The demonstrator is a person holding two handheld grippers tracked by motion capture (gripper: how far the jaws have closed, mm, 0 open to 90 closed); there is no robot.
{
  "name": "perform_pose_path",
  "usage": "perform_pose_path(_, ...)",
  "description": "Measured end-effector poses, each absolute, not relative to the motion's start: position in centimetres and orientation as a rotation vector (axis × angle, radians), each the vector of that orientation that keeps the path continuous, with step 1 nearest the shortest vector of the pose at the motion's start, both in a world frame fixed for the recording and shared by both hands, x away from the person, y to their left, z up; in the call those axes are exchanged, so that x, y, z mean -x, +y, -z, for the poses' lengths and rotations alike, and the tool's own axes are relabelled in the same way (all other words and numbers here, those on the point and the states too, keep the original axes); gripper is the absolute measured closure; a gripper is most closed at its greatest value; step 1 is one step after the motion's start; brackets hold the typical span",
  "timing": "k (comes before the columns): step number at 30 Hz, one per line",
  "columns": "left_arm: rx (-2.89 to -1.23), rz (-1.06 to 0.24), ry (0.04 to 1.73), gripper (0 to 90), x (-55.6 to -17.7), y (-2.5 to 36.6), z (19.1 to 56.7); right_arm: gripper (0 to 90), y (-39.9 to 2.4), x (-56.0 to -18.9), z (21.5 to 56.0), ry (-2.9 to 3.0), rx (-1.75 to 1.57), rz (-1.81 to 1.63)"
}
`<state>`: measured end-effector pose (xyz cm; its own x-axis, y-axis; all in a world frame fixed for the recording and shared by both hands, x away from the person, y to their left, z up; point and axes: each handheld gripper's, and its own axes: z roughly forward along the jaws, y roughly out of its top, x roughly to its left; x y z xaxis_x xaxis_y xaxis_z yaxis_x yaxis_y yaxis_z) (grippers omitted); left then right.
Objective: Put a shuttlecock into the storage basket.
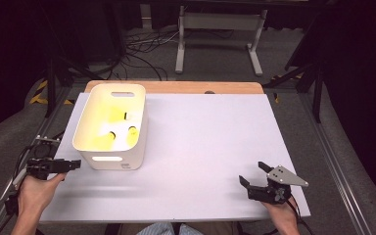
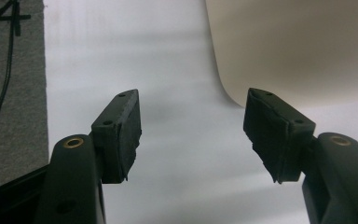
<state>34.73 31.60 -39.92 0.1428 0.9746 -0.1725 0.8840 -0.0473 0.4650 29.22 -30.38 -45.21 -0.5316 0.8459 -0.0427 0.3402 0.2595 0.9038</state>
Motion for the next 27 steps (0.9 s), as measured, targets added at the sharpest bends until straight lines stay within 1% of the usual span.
perform_pose_path(14, -1.942, -0.262, 1.732, 37.7, -34.0, 30.7, 40.6, 13.3, -30.4, -29.2, 45.2, 2.000, -1.071, -1.237)
perform_pose_path(27, -1.902, -0.250, 1.719, 35.8, -33.3, 30.5, 41.0, 13.3, -30.4, -29.2, 45.2, 2.000, -1.068, -1.237)
